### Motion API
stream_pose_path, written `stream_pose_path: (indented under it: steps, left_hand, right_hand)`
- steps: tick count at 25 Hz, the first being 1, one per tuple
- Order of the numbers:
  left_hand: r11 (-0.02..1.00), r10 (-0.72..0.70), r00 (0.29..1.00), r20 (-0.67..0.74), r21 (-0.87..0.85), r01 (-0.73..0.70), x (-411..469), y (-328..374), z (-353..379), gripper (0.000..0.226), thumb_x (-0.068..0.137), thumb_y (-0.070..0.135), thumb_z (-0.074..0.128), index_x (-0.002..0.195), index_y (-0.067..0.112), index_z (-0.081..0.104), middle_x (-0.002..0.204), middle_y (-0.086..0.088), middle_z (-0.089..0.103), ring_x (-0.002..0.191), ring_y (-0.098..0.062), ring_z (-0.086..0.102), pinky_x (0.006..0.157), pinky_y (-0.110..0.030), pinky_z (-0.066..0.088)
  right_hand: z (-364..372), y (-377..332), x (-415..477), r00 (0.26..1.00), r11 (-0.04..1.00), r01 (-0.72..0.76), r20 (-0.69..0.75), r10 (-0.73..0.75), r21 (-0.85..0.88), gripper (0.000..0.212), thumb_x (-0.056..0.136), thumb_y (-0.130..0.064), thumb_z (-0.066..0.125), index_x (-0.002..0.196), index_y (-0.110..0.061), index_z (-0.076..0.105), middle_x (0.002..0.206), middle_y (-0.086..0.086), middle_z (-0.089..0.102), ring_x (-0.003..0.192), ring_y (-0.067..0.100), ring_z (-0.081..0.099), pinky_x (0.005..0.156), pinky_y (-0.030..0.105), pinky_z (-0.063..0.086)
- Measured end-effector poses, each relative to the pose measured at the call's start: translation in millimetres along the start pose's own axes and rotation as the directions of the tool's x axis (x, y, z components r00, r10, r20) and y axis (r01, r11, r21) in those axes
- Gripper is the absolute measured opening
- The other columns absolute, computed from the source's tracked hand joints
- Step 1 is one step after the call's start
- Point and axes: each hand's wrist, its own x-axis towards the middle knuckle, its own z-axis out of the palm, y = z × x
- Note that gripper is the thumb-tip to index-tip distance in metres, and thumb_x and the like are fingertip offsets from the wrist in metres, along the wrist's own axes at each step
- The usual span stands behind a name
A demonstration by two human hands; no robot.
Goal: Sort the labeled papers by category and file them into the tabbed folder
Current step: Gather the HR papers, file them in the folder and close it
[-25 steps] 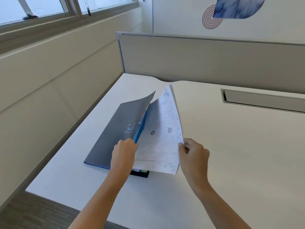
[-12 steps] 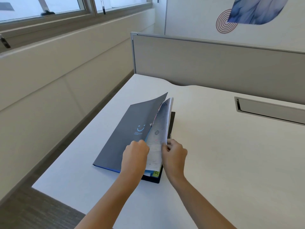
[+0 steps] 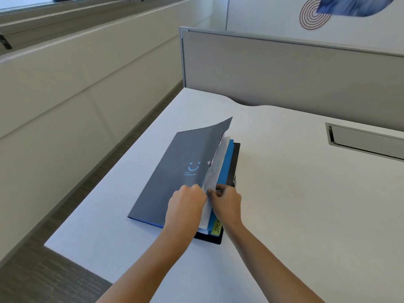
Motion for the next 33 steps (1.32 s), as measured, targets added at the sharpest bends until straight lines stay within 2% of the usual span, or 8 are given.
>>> stream_pose_path:
  steps: [5,7,9,16,21,23,28,33]
  left_hand:
    - [0.999,0.011,1.000,-0.007,-0.051,-0.011,-2,7,-2,0.035,0.096,0.013,0.050,0.129,0.008,0.043,0.121,-0.013,0.055,0.107,-0.028,0.058,0.081,-0.029,0.048]
    - [0.999,0.014,1.000,0.014,-0.044,-0.013,-1,8,1,0.034,0.096,0.013,0.049,0.129,0.008,0.042,0.121,-0.013,0.055,0.107,-0.028,0.058,0.081,-0.029,0.047]
    - [0.999,0.018,1.000,0.019,-0.049,-0.017,0,8,3,0.034,0.096,0.013,0.049,0.129,0.008,0.042,0.122,-0.012,0.054,0.107,-0.028,0.058,0.078,-0.028,0.044]
    - [0.998,0.065,0.998,0.010,0.001,-0.065,3,6,7,0.044,0.095,0.017,0.053,0.135,0.006,0.040,0.123,-0.012,0.053,0.107,-0.027,0.058,0.084,-0.029,0.048]
    - [0.999,0.042,0.999,0.011,0.005,-0.042,4,6,13,0.045,0.094,0.017,0.054,0.134,0.005,0.039,0.123,-0.012,0.055,0.106,-0.027,0.060,0.081,-0.029,0.048]
    - [0.999,0.042,0.999,0.012,0.002,-0.042,4,8,15,0.048,0.093,0.017,0.057,0.135,0.004,0.038,0.121,-0.013,0.056,0.104,-0.027,0.060,0.074,-0.028,0.045]
    - [0.990,-0.031,0.999,0.023,-0.138,0.033,7,15,24,0.043,0.095,0.024,0.053,0.131,0.011,0.036,0.117,-0.008,0.059,0.088,-0.020,0.061,0.062,-0.025,0.038]
    - [0.966,-0.121,0.993,0.014,-0.230,0.121,10,30,39,0.038,0.098,0.028,0.042,0.131,0.011,0.035,0.116,-0.004,0.060,0.093,-0.023,0.065,0.054,-0.025,0.037]
  right_hand:
    - [3,10,8,0.985,0.983,-0.162,0.078,0.156,0.087,0.023,0.091,-0.020,0.061,0.107,-0.006,0.068,0.105,0.006,0.071,0.077,0.013,0.065,0.055,0.008,0.049]
    - [4,14,13,0.955,0.951,-0.272,0.159,0.248,0.148,0.020,0.089,-0.019,0.064,0.103,-0.006,0.068,0.104,0.010,0.071,0.084,0.021,0.069,0.075,0.030,0.059]
    - [1,16,17,0.932,0.924,-0.334,0.208,0.295,0.186,0.021,0.087,-0.017,0.066,0.103,-0.003,0.068,0.102,0.012,0.071,0.085,0.026,0.071,0.079,0.040,0.060]
    - [4,12,18,0.965,0.961,-0.261,0.068,0.255,0.094,0.013,0.081,-0.015,0.074,0.076,-0.014,0.062,0.091,0.008,0.067,0.081,0.028,0.071,0.073,0.042,0.061]
    - [-5,13,12,0.975,0.963,-0.217,0.091,0.205,0.157,0.010,0.085,-0.015,0.071,0.087,-0.006,0.065,0.091,0.010,0.071,0.072,0.021,0.072,0.064,0.029,0.061]
    - [-14,14,7,0.993,0.985,-0.108,-0.028,0.113,0.135,0.006,0.088,-0.013,0.067,0.087,-0.008,0.064,0.083,0.009,0.072,0.065,0.014,0.070,0.054,0.018,0.057]
    - [-45,25,0,0.945,0.996,0.063,-0.323,-0.038,0.067,0.010,0.088,-0.017,0.066,0.090,-0.014,0.057,0.074,-0.002,0.066,0.062,0.013,0.068,0.057,0.026,0.057]
    - [-47,36,12,0.951,0.988,0.136,-0.270,-0.152,-0.078,0.025,0.080,-0.014,0.075,0.098,-0.016,0.057,0.085,-0.003,0.060,0.072,0.007,0.057,0.057,0.011,0.046]
